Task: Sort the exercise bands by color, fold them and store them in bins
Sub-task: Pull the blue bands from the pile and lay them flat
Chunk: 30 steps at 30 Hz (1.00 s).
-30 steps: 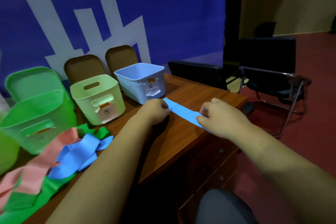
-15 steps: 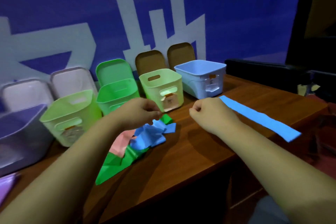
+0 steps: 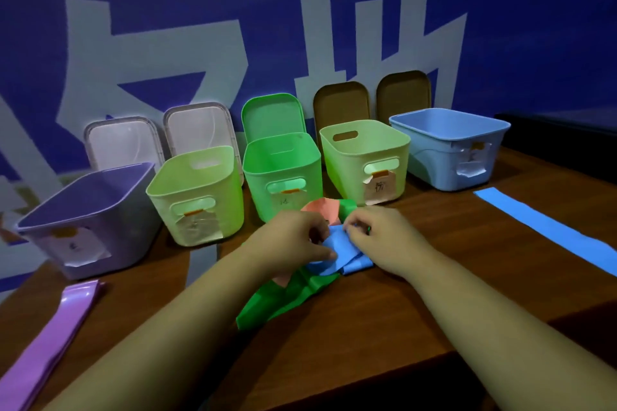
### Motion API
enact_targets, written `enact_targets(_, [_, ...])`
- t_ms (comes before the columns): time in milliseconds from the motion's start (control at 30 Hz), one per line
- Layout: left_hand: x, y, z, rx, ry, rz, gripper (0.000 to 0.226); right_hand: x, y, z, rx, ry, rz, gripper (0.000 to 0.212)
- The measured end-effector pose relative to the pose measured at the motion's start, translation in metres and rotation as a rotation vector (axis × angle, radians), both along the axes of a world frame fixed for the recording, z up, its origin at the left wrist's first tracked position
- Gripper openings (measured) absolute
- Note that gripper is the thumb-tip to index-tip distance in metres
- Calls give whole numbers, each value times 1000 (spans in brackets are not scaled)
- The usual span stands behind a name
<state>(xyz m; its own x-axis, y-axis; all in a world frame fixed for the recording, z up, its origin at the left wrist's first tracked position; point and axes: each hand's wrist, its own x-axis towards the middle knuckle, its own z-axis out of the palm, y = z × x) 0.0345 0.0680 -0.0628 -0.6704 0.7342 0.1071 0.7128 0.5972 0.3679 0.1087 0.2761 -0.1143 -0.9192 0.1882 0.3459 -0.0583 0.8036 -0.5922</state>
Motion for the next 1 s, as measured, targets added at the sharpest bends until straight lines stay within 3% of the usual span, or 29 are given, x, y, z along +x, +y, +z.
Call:
enact_targets(167, [-11, -5, -8, 194, -95, 6, 19, 4, 8, -7, -10, 14, 133, 34])
enact_targets(333, [-24, -10, -21, 398, -63, -36, 16, 4, 9, -6, -15, 69, 168, 22])
enact_targets(433, [-31, -14, -26, 476, -35, -48, 21, 4, 6, -4, -36, 76, 192, 28])
enact_targets(833, [-24, -18, -28, 445, 57, -85, 16, 3, -2, -4, -30, 91, 170, 13])
enact_targets(1000, [-22, -19, -31, 402, 28, -153, 14, 5, -3, -8, -63, 57, 115, 30])
